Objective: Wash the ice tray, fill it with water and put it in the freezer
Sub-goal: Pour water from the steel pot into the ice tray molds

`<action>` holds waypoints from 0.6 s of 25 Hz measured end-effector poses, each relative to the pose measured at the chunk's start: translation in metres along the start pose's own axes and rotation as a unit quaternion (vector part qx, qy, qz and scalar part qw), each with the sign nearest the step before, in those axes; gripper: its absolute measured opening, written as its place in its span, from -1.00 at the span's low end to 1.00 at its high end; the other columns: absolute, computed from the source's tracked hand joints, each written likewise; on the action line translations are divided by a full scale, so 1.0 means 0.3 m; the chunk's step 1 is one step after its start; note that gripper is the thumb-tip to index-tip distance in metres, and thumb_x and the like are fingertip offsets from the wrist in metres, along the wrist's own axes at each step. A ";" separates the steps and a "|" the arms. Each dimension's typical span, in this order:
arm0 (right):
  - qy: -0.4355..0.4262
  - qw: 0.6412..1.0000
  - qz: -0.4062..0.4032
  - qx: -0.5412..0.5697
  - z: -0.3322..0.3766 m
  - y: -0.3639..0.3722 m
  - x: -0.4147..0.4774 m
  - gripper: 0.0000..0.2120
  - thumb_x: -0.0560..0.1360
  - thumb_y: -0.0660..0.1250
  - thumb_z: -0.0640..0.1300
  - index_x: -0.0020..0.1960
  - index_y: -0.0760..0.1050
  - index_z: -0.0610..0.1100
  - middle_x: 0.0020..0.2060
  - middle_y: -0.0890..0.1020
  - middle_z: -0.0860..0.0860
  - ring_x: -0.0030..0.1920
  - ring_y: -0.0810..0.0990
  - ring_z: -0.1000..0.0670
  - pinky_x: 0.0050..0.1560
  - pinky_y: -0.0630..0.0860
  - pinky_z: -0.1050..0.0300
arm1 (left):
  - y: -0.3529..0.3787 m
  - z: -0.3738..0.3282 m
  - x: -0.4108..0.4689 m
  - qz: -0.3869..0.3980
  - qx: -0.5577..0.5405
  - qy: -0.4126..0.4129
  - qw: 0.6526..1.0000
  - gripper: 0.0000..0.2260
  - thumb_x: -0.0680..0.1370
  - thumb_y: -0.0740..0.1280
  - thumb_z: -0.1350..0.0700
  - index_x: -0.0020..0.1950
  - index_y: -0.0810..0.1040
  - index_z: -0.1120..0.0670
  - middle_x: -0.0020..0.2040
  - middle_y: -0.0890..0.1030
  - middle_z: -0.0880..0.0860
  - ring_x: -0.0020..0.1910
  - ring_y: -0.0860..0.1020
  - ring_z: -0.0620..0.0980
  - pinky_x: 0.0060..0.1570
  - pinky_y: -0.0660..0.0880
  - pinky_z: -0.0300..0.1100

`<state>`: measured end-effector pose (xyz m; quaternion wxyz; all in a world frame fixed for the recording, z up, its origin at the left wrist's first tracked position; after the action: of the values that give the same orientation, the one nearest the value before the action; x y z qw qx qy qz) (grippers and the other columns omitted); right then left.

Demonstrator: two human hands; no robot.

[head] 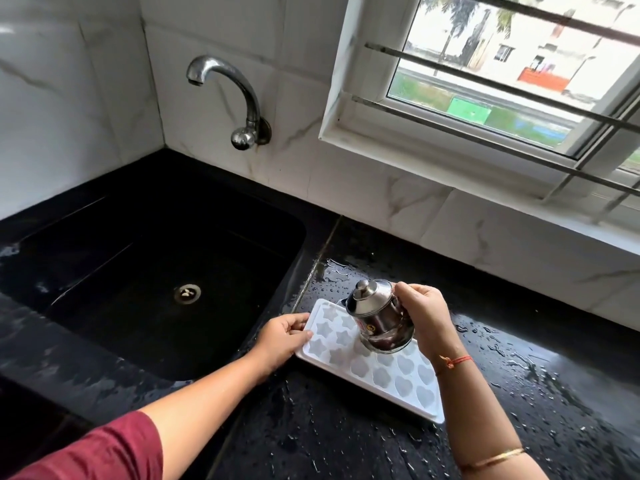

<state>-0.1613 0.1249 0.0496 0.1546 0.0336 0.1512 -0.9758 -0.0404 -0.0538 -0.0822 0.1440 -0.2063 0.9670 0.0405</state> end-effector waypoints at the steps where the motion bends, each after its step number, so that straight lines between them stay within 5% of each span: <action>1: -0.003 1.000 0.001 -0.002 0.003 0.003 0.001 -0.57 0.42 0.27 -0.27 -0.59 0.30 -0.06 -0.59 0.33 0.04 -0.52 0.30 0.08 -0.43 0.25 0.21 | 0.002 0.002 0.001 0.004 -0.001 -0.001 1.000 -0.64 0.48 0.30 0.40 0.28 0.44 0.28 -0.10 0.61 0.00 -0.32 0.60 -0.29 -0.24 0.52 -0.43; 15: 0.000 1.000 -0.009 0.005 0.010 0.002 -0.009 -0.56 0.42 0.27 -0.29 -0.58 0.24 -0.06 -0.63 0.28 0.09 -0.57 0.25 0.11 -0.47 0.20 0.25 | 0.007 0.004 0.005 0.017 -0.019 0.000 1.000 -0.63 0.49 0.29 0.39 0.29 0.44 0.27 -0.01 0.62 0.14 -0.32 0.61 -0.28 -0.23 0.53 -0.42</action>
<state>-0.1586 0.1242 0.0526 0.1458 0.0327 0.1469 -0.9778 -0.0424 -0.0524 -0.0838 0.1393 -0.1921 0.9695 0.0609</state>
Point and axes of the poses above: each hand's wrist, its own x-axis towards the middle knuckle, its own y-axis out of the palm, z = x × y, the point moved 9 cm from there along x, towards the middle knuckle
